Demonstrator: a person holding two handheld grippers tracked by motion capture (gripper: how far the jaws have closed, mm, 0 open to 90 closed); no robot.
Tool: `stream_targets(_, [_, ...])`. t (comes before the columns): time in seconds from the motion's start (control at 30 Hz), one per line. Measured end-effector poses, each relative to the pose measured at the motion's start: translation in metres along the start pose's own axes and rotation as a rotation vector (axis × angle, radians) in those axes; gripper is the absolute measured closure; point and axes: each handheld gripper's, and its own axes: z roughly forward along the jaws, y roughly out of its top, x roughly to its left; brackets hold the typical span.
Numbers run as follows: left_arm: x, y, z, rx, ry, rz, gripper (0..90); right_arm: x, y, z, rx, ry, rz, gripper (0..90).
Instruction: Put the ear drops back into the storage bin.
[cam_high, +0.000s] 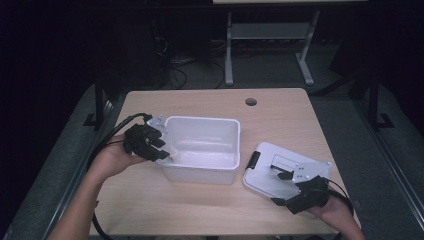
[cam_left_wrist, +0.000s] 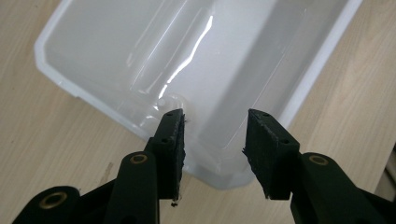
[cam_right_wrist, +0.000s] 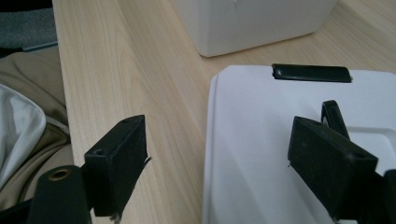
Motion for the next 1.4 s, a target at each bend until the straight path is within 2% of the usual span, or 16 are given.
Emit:
stream_targets(0.3, [-0.009,-0.016,-0.022,-0.031,0.024,0.003,54.8,0.003,0.002,0.003,0.014,0.005,0.001,19.3])
stream_targets(0.57, [-0.016,-0.037,-0.034,-0.062,0.027,-0.017,54.2,0.006,0.006,0.007,0.038,0.01,-0.002,19.3])
stream_targets(0.73, [-0.018,-0.051,-0.034,-0.075,0.036,-0.043,51.2,0.006,0.009,0.007,0.051,0.011,-0.006,19.4])
stream_targets(0.87, [-0.019,-0.063,-0.032,-0.086,0.028,-0.062,50.1,0.006,0.012,0.007,0.055,0.011,-0.015,19.7])
stream_targets(1.3, [-0.027,-0.094,-0.026,-0.114,0.048,-0.098,44.9,0.003,0.016,0.005,0.072,0.004,-0.016,20.5])
stream_targets(1.4, [-0.029,-0.102,-0.022,-0.114,0.045,-0.106,44.4,0.002,0.016,0.004,0.071,0.009,0.0,20.5])
